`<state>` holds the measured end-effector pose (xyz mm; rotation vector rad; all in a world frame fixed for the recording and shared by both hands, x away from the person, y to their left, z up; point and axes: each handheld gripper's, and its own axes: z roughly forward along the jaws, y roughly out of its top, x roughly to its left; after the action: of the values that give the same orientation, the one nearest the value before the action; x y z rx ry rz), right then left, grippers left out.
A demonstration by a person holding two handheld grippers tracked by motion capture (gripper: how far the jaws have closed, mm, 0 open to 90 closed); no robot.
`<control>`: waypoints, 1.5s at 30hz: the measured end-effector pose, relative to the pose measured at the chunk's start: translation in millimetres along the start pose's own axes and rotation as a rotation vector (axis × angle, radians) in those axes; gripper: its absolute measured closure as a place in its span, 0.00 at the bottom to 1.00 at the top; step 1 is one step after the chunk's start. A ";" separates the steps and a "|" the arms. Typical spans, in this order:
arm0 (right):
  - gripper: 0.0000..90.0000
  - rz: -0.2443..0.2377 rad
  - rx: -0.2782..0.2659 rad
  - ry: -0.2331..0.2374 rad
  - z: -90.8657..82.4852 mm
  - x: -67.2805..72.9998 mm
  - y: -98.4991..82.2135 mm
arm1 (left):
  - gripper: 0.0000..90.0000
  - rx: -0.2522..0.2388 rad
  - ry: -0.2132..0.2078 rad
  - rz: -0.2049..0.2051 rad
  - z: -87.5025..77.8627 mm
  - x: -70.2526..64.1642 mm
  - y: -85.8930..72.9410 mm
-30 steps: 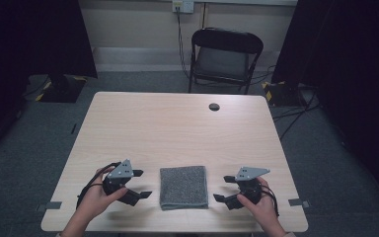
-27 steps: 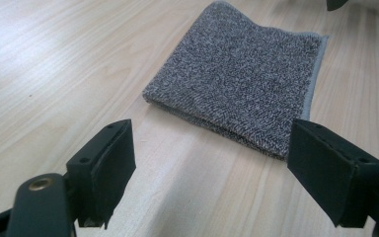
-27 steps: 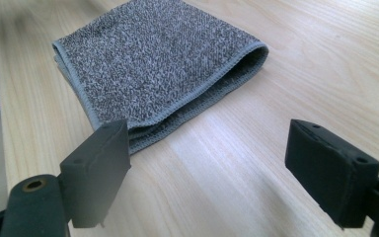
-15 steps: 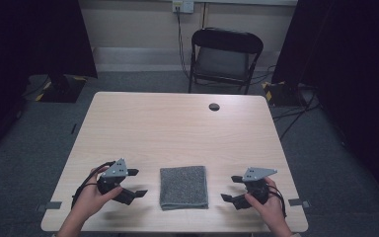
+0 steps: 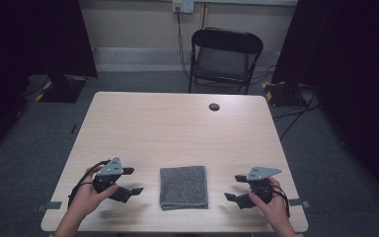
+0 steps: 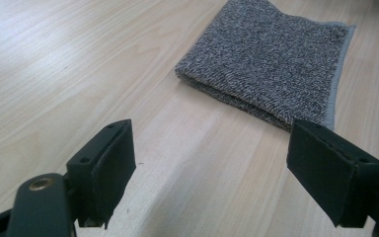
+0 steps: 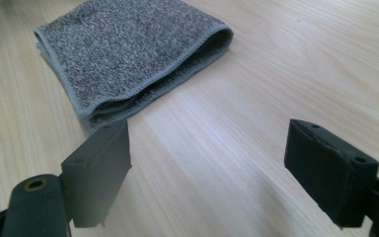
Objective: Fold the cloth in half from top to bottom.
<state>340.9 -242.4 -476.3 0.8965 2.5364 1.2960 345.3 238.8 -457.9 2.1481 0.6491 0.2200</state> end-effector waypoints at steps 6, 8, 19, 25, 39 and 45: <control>0.20 0.017 -0.012 -0.006 -5.1 -6.9 -2.8 | 0.20 0.004 0.014 -0.014 -2.9 5.1 -4.8; 0.20 0.027 -0.014 -0.007 -7.8 -10.5 -4.5 | 0.20 0.004 0.019 -0.020 -4.5 6.8 -6.1; 0.21 0.049 -0.016 -0.023 -13.1 -18.4 -8.8 | 0.20 0.007 0.034 -0.042 -9.9 14.2 -13.8; 0.21 0.059 -0.014 -0.032 -15.4 -22.3 -11.3 | 0.20 0.007 0.041 -0.050 -13.1 16.7 -16.4; 0.21 0.073 -0.014 -0.048 -21.0 -29.8 -17.0 | 0.21 0.021 0.054 -0.064 -17.1 23.4 -24.4; 0.21 0.078 -0.005 -0.054 -22.5 -33.7 -20.3 | 0.21 0.017 0.068 -0.068 -21.3 27.1 -27.9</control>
<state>350.5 -286.2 -482.6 1.0251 2.4788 1.2811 350.0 281.6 -468.6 2.1381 0.7646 0.2527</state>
